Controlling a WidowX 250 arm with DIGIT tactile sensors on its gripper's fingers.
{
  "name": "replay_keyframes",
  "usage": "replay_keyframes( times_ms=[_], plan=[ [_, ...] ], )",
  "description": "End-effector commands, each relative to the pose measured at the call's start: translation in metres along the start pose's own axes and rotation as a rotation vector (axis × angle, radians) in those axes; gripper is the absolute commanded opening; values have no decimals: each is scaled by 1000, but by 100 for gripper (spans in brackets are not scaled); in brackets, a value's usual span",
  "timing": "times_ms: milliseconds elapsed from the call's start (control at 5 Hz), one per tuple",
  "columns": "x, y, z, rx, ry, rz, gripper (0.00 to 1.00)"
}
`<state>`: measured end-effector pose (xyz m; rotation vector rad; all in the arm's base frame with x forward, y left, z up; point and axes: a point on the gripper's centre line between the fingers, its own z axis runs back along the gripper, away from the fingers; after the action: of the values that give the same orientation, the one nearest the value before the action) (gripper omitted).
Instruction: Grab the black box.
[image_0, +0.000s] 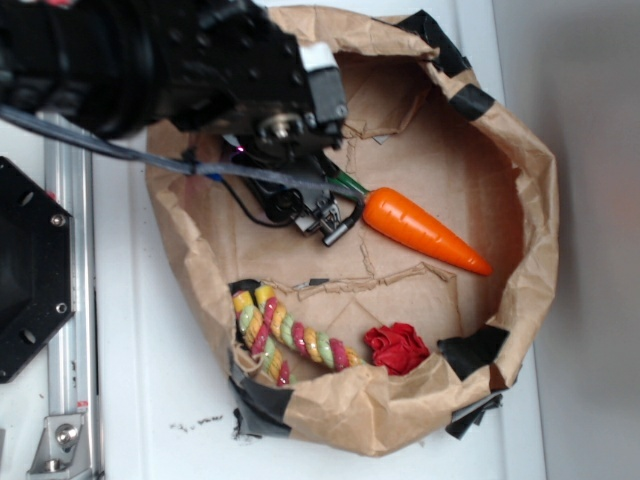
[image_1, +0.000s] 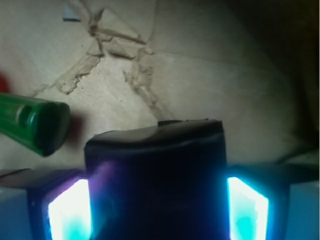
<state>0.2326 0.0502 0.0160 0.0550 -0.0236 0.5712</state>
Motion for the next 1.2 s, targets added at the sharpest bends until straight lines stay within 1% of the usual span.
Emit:
replay_keyframes(
  times_ms=[0,200,600,800,1000],
  plan=[
    [6,-15,-9,-41,-106,-148,62],
    [9,-14,-6,-53,-100,-139,0],
    [11,-16,-1,-69,-77,-122,0],
    [11,-17,13,-92,-72,-160,0],
    [10,-35,64,-213,-175,-403,0]
  ],
)
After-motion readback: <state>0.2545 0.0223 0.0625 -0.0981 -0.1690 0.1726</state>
